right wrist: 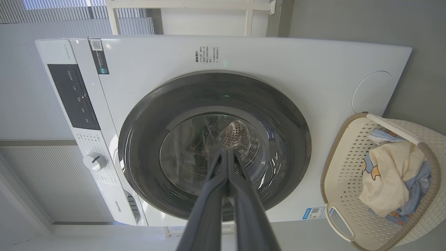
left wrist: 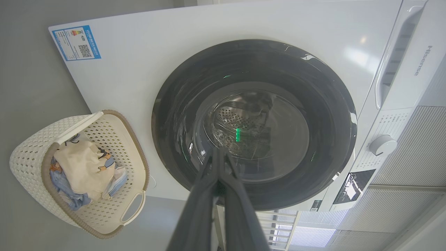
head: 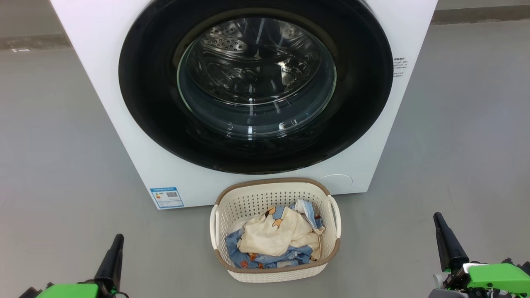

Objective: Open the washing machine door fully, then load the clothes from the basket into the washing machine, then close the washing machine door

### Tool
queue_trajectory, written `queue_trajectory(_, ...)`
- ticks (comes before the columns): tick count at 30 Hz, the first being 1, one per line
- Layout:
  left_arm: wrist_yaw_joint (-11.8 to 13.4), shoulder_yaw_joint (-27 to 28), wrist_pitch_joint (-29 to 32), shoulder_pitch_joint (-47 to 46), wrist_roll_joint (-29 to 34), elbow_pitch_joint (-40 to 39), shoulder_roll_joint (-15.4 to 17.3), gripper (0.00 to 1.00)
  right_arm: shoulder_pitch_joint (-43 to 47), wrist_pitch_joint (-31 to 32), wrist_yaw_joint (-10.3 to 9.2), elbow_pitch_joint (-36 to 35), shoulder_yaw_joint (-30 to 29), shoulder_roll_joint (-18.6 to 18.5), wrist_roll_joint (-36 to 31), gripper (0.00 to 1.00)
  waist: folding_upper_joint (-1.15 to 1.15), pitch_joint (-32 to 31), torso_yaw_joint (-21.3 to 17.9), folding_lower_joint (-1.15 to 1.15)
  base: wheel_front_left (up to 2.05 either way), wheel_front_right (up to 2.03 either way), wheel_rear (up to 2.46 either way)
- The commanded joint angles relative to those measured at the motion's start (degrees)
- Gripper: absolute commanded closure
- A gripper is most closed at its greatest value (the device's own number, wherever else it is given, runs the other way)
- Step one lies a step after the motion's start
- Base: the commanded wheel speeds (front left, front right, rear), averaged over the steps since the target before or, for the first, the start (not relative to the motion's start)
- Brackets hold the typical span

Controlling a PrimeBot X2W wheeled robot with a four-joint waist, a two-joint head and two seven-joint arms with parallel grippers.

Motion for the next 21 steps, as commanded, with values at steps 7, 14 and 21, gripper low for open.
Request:
queue_trajectory(7,-0.4,2.0,0.4,-2.5,0.9,-1.3,0.6,1.0,-2.4,0.5,0.09,-1.4,1.3,-0.2,-0.7,1.0,0.0,0.0,0.0,0.0,0.0,0.0,0.0)
queue_trajectory(14,-0.4,2.0,0.4,-2.5,0.9,-1.3,0.6,1.0,-2.4,0.5,0.09,-1.4,1.3,-0.2,-0.7,1.0,0.0,0.0,0.0,0.0,0.0,0.0,0.0)
queue_trajectory(21,-0.4,2.0,0.4,-2.5,0.9,-1.3,0.6,1.0,-2.4,0.5,0.09,-1.4,1.3,-0.2,-0.7,1.0,0.0,0.0,0.0,0.0,0.0,0.0,0.0)
